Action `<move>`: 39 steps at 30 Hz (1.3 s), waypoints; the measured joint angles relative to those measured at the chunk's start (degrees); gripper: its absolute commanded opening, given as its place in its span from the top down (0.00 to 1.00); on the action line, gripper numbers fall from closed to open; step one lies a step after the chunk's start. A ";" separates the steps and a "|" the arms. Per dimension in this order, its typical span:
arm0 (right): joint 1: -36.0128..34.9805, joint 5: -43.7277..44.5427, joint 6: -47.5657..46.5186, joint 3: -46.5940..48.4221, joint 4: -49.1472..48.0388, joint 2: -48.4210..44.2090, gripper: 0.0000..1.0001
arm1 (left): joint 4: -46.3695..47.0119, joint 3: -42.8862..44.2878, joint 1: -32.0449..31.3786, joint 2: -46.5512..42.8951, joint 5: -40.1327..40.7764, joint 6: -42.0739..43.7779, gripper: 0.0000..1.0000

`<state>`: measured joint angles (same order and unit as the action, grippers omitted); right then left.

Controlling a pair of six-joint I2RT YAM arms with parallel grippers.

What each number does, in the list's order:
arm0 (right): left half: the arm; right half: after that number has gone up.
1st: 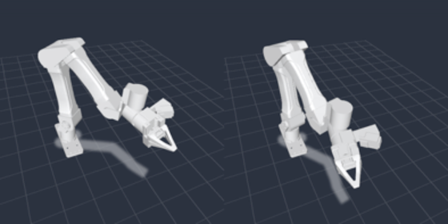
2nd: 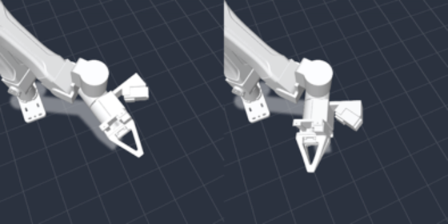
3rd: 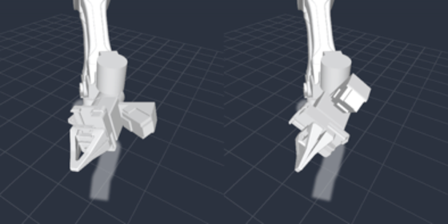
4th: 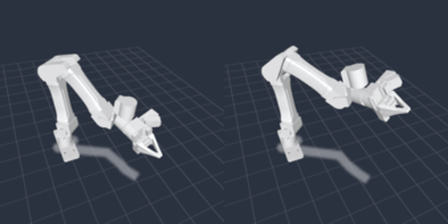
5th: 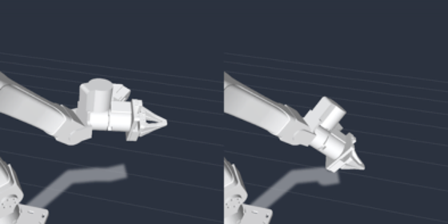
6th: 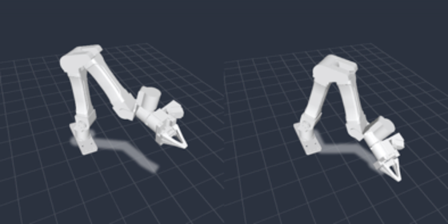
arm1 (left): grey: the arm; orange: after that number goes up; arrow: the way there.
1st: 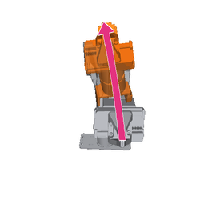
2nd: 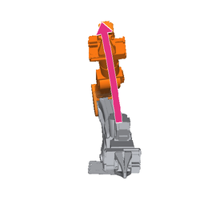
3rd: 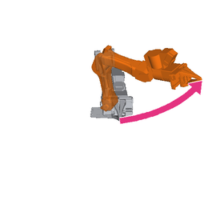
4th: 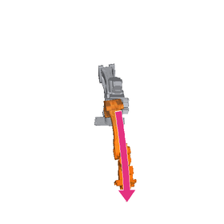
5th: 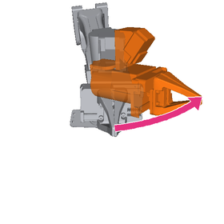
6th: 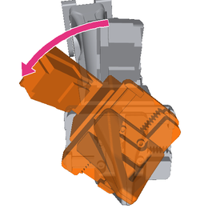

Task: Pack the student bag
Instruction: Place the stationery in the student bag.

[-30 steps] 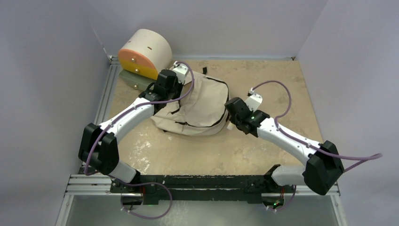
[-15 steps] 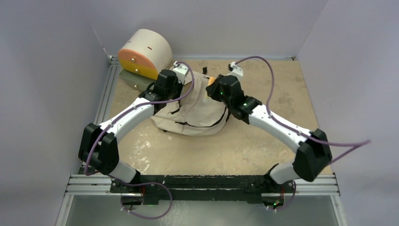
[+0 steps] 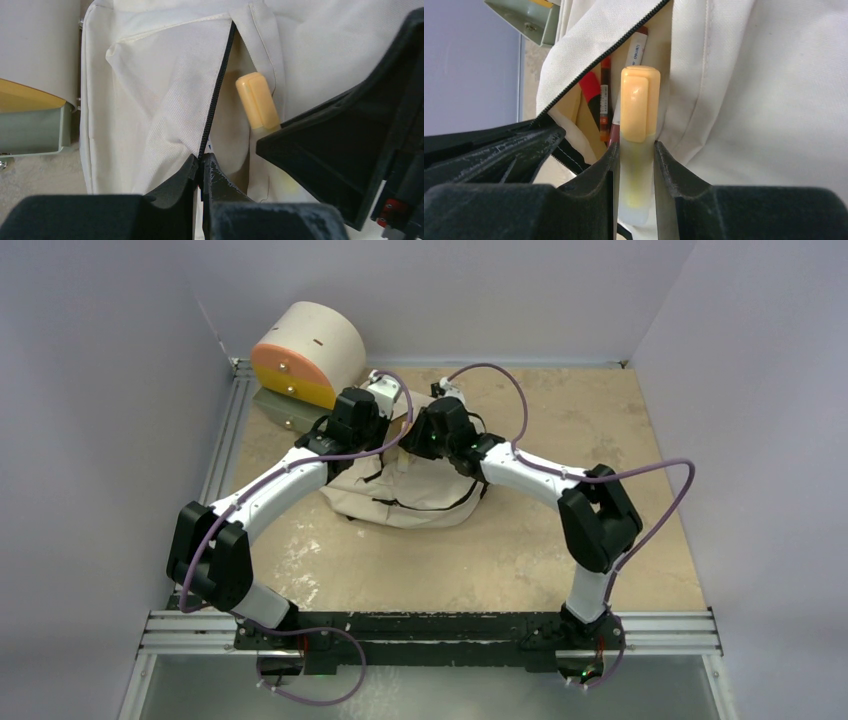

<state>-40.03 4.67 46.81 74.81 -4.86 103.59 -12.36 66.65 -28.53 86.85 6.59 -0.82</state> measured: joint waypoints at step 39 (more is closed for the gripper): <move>0.17 -4.26 8.37 9.70 0.22 9.31 0.57 | -0.13 0.00 -0.04 0.00 0.20 0.22 1.00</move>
<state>-39.86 0.40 55.18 84.51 -4.64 112.90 -12.49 66.65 -28.58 86.85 6.79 -0.60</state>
